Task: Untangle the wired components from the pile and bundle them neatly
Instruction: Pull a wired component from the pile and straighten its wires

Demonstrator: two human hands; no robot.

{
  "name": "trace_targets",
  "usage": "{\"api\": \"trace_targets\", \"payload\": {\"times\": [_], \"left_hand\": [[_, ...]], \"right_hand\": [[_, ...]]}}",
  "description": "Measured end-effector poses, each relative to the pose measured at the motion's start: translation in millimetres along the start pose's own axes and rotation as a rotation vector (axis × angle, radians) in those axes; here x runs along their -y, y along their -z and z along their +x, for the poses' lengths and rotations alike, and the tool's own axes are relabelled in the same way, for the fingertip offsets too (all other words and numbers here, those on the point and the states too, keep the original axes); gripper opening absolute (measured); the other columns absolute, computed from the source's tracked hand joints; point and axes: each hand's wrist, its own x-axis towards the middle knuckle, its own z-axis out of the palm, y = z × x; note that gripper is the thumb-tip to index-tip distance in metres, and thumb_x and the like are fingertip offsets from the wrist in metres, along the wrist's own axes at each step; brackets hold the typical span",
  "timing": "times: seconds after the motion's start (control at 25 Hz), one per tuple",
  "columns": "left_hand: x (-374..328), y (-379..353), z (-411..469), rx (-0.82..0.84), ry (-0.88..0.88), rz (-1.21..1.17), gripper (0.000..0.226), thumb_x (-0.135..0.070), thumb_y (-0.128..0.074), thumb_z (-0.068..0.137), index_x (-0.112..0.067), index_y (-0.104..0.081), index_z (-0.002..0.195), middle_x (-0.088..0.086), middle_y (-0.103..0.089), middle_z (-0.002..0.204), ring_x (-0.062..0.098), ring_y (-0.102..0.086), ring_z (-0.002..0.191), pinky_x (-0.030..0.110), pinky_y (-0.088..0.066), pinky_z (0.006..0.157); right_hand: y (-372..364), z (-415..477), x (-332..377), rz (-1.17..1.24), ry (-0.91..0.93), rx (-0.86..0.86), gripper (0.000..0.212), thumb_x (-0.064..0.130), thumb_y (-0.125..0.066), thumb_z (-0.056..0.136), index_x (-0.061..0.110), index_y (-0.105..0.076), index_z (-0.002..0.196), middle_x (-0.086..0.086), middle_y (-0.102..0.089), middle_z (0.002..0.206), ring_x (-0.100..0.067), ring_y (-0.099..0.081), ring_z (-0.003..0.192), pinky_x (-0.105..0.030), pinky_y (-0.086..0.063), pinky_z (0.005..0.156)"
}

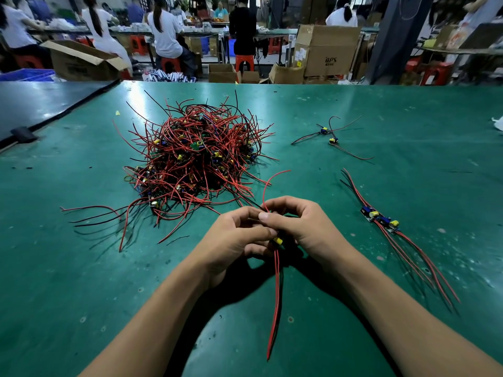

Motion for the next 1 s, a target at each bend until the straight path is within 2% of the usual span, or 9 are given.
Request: {"api": "trace_targets", "payload": {"times": [0.12, 0.28, 0.4, 0.48, 0.6, 0.68, 0.76, 0.88, 1.0], "left_hand": [[-0.6, -0.8, 0.9, -0.028, 0.018, -0.014, 0.021, 0.01, -0.067, 0.08, -0.002, -0.059, 0.095, 0.017, -0.063, 0.079, 0.022, -0.062, 0.064, 0.029, -0.056, 0.061], [-2.3, 2.8, 1.5, -0.038, 0.013, -0.066, 0.022, 0.006, -0.069, 0.077, -0.006, -0.055, 0.089, 0.007, -0.064, 0.069, 0.018, -0.064, 0.06, 0.027, -0.057, 0.058], [-4.2, 5.0, 1.4, -0.024, 0.018, -0.104, 0.027, 0.0, -0.073, 0.069, -0.008, -0.054, 0.086, 0.01, -0.063, 0.073, 0.019, -0.064, 0.061, 0.027, -0.058, 0.058], [-4.4, 5.9, 1.5, -0.01, 0.026, -0.11, 0.028, -0.001, -0.073, 0.068, -0.008, -0.055, 0.088, 0.012, -0.064, 0.076, 0.02, -0.064, 0.062, 0.027, -0.058, 0.058], [-4.2, 6.8, 2.2, 0.012, 0.041, -0.11, 0.028, -0.001, -0.071, 0.068, -0.005, -0.061, 0.093, 0.013, -0.068, 0.081, 0.019, -0.065, 0.063, 0.027, -0.057, 0.059], [-3.4, 7.6, 2.4, 0.025, 0.052, -0.123, 0.026, -0.001, -0.07, 0.068, -0.003, -0.068, 0.094, 0.014, -0.07, 0.084, 0.019, -0.066, 0.065, 0.026, -0.058, 0.061], [-2.4, 7.7, 2.1, 0.032, 0.062, -0.122, 0.025, -0.001, -0.069, 0.068, -0.002, -0.074, 0.093, 0.016, -0.07, 0.086, 0.019, -0.067, 0.067, 0.026, -0.058, 0.064], [-2.0, 5.4, 1.7, 0.017, 0.068, -0.074, 0.024, -0.009, -0.071, 0.07, -0.003, -0.074, 0.094, 0.017, -0.07, 0.091, 0.02, -0.065, 0.072, 0.027, -0.056, 0.068], [-3.2, 2.0, 1.7, -0.005, 0.059, -0.054, 0.014, -0.021, -0.073, 0.073, -0.01, -0.073, 0.082, 0.011, -0.069, 0.082, 0.018, -0.066, 0.065, 0.026, -0.056, 0.064]], "right_hand": [[-0.1, 4.3, 1.0, 0.082, -0.023, -0.052, 0.005, 0.01, -0.076, 0.085, 0.013, -0.074, 0.089, -0.007, -0.066, 0.081, -0.016, -0.061, 0.061, -0.025, -0.051, 0.053], [6.2, 9.8, 3.9, 0.202, -0.094, -0.105, 0.007, 0.013, -0.074, 0.085, 0.015, -0.07, 0.089, -0.003, -0.06, 0.075, -0.01, -0.044, 0.049, -0.02, -0.033, 0.045], [9.9, 10.4, 2.6, 0.189, -0.107, -0.102, 0.006, 0.021, -0.072, 0.086, 0.016, -0.071, 0.089, 0.0, -0.065, 0.078, -0.008, -0.044, 0.049, -0.019, -0.027, 0.044], [9.3, 9.8, 2.4, 0.183, -0.096, -0.08, 0.014, 0.03, -0.075, 0.078, 0.018, -0.074, 0.086, 0.001, -0.064, 0.078, -0.008, -0.042, 0.049, -0.02, -0.024, 0.045], [9.1, 10.6, 4.1, 0.257, -0.071, -0.058, 0.017, 0.03, -0.075, 0.074, 0.016, -0.074, 0.085, 0.006, -0.063, 0.074, -0.004, -0.042, 0.05, -0.018, -0.027, 0.045], [9.3, 11.1, 5.0, 0.285, -0.076, -0.049, 0.009, 0.024, -0.069, 0.084, 0.016, -0.074, 0.084, 0.007, -0.058, 0.068, -0.004, -0.041, 0.049, -0.015, -0.031, 0.045], [8.9, 11.8, 4.2, 0.291, -0.075, -0.053, 0.012, 0.019, -0.063, 0.092, 0.014, -0.072, 0.086, 0.006, -0.056, 0.066, -0.005, -0.042, 0.048, -0.016, -0.034, 0.045], [5.7, 10.4, 3.3, 0.271, -0.032, -0.058, 0.007, 0.02, -0.072, 0.081, 0.014, -0.071, 0.084, 0.001, -0.057, 0.07, -0.008, -0.045, 0.052, -0.017, -0.039, 0.05], [1.6, 7.3, 1.8, 0.251, -0.007, -0.018, 0.006, 0.023, -0.078, 0.074, 0.019, -0.075, 0.078, -0.002, -0.059, 0.07, -0.013, -0.051, 0.058, -0.024, -0.047, 0.057]]}}
